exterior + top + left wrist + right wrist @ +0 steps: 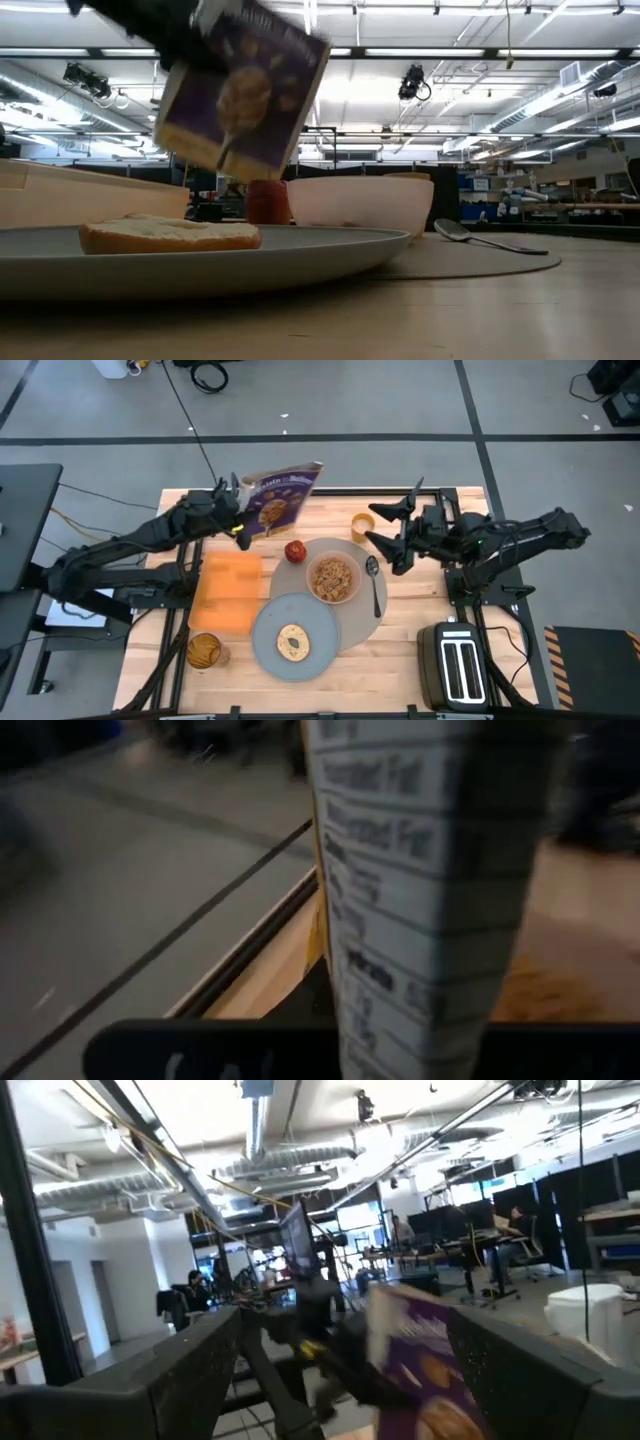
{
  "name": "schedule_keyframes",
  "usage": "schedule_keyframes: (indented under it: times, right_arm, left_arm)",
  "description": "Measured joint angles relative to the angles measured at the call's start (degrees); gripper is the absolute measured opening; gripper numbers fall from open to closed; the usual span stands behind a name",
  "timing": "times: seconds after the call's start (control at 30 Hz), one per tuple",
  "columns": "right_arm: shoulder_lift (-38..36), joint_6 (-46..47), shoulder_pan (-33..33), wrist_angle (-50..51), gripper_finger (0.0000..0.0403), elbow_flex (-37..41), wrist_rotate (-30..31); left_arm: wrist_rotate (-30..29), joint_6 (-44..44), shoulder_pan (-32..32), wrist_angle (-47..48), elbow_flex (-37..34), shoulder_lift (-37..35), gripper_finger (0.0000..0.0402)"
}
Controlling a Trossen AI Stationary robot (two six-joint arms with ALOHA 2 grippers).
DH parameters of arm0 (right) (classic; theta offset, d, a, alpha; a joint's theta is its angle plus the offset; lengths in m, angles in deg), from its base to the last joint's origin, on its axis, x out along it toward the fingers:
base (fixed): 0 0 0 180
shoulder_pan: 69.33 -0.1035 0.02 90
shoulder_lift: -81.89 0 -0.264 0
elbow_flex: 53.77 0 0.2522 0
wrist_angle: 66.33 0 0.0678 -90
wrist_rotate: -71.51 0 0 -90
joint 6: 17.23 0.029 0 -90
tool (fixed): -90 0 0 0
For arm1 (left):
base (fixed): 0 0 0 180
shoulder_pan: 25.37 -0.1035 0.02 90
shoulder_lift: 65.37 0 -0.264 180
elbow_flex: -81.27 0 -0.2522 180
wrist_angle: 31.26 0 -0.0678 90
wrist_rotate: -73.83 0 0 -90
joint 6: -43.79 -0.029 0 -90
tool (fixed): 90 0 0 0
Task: Arrange a breakfast setting
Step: Pour the cereal from the cereal box into a pink bowl
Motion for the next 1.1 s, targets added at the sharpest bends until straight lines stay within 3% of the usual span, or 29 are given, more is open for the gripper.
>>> schedule_keyframes:
  times: [0.2, 0.4, 0.83, 1.1]
  right_arm:
    - [8.4, -2.9, -2.1, 0.1, 0.0361, -8.2, 6.1]
    - [14.7, -3.1, -2.4, 1.5, 0.0361, -15.2, 7.7]
    - [19.6, 0.3, -0.2, 3.5, 0.0361, -18.2, 7.3]
    - [19.8, 3.1, 2.0, 3.7, 0.0361, -18.2, 3.6]
  left_arm:
    - [-1.7, 0.5, -8.2, -5.4, -11.8, -3.5, 0.0012]
    - [-1.7, -2.7, -14.4, -11.7, -19.4, -6.8, 0.0012]
    - [-3.4, -1.9, -24.2, -13.0, -22.2, -8.2, 0.0033]
    - [-3.3, -2.6, -24.6, -8.4, -20.4, -8.1, 0.0097]
